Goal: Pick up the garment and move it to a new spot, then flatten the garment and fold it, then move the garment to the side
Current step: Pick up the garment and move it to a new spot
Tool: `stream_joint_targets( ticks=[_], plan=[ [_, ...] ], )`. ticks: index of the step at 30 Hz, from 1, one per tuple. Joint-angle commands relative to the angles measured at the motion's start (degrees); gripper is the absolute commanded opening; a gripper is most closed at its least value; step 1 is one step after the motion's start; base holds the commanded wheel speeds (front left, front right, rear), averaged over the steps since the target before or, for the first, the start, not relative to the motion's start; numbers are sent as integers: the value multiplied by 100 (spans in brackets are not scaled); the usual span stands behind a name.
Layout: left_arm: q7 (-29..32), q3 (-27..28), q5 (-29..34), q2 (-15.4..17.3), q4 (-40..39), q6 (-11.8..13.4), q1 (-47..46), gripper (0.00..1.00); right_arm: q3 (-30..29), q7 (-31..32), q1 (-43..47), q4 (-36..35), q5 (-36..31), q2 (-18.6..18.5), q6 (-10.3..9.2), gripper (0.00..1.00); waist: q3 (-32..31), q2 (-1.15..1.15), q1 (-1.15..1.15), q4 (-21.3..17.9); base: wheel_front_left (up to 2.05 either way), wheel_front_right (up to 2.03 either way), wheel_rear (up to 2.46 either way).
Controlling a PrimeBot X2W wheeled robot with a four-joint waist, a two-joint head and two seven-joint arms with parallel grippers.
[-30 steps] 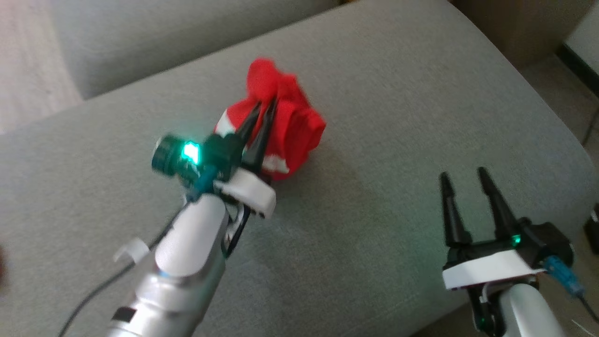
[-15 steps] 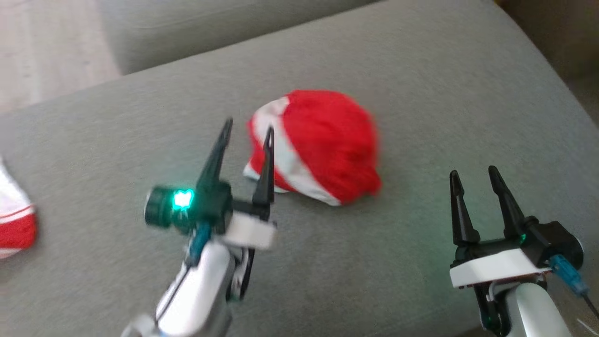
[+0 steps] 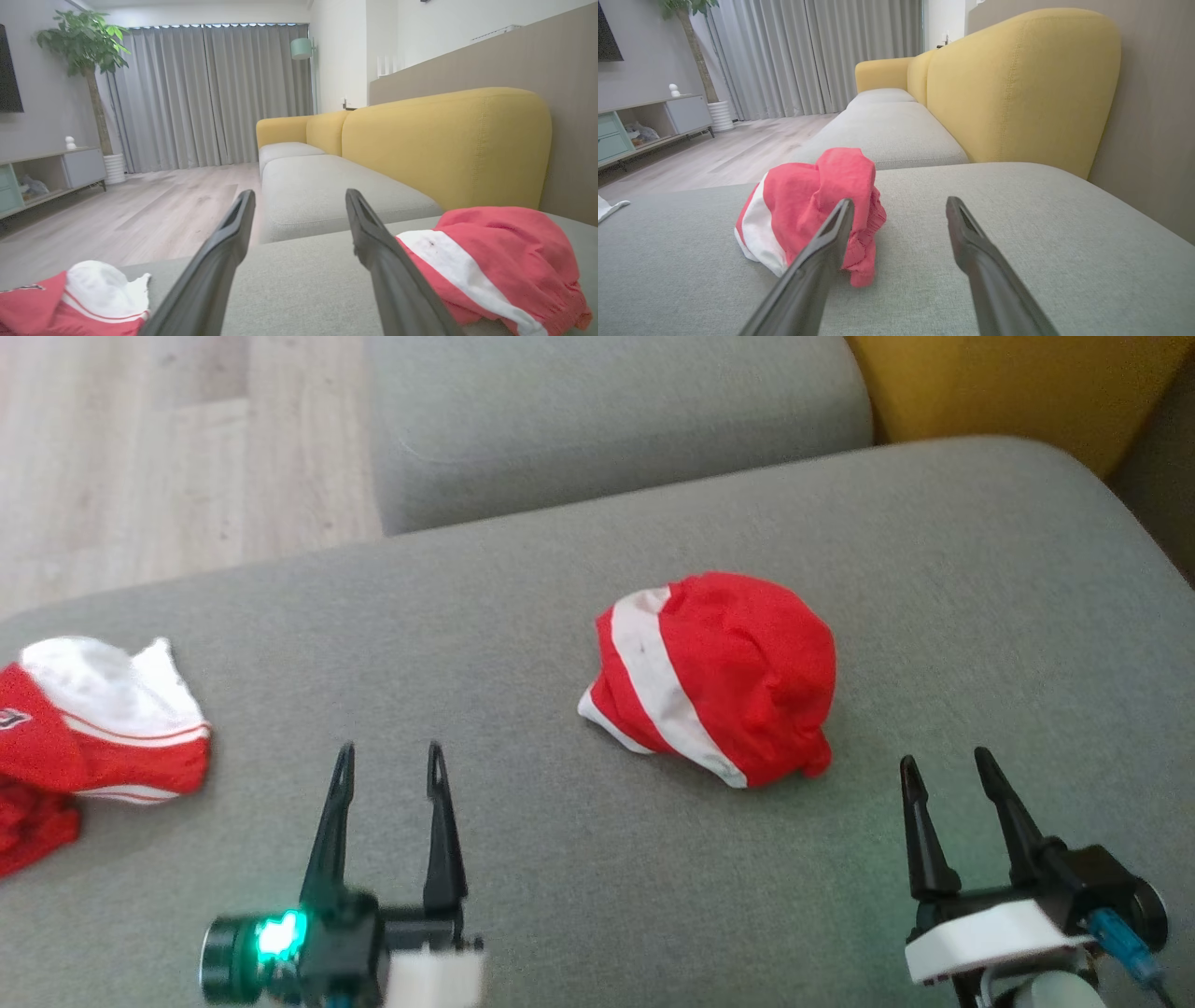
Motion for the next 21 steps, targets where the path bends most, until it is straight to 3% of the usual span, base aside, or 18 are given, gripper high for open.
stream_joint_targets(
  ticks=[1,8,21],
  plan=[
    [-34,194,128,3,-275,53,-55,100,123,-32,-111,-228,-18,-25,44,100,-119,0,1,109,0,0,0],
    [-34,261,142,-4,-380,141,435,100,232,-32,308,-466,-268,-25,44,100,-356,0,1,337,0,0,0],
    [-35,182,81,-9,-242,19,636,100,263,-32,401,-498,-306,-25,44,100,-398,0,1,485,0,0,0]
  ],
)
